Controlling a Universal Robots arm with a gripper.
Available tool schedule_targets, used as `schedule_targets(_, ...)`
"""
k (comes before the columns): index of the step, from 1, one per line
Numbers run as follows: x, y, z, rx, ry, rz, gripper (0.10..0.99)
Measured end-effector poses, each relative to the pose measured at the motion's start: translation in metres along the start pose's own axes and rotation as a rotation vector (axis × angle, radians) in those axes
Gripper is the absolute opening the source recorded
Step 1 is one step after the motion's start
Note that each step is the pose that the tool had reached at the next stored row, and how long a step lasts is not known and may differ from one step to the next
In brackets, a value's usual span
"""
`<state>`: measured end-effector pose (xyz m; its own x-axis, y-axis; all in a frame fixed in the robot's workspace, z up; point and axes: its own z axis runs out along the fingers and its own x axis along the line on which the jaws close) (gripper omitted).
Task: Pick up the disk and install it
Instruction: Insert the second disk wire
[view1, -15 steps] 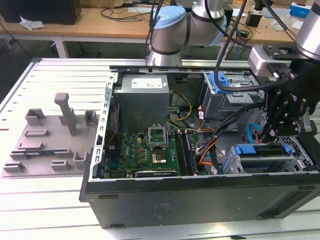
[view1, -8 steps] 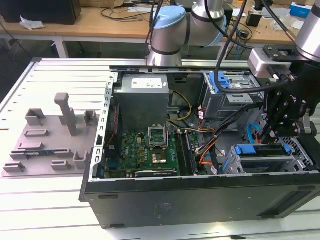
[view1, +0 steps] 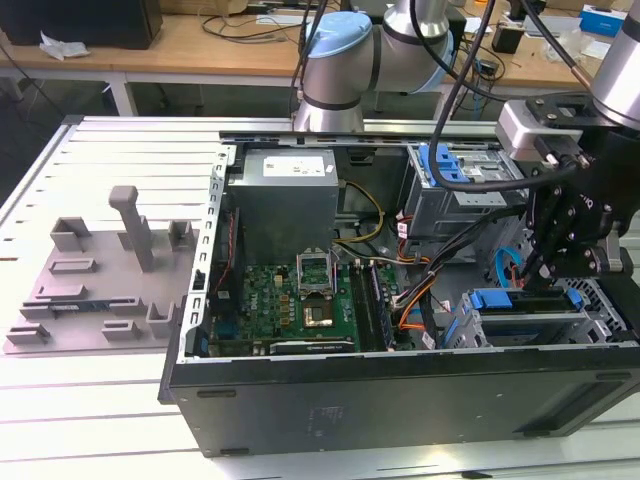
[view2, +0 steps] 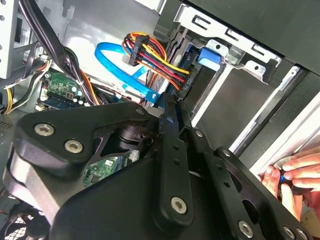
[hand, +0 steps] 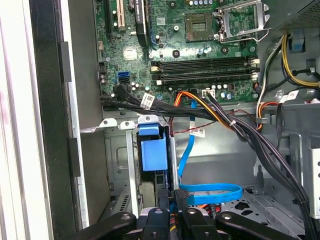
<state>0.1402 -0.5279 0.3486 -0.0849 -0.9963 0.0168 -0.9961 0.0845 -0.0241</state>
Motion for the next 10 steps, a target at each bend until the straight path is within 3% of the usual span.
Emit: schedule_targets(10,0.0020,-0.0013,0.0012,0.000,-0.0001,0.000,0.161)
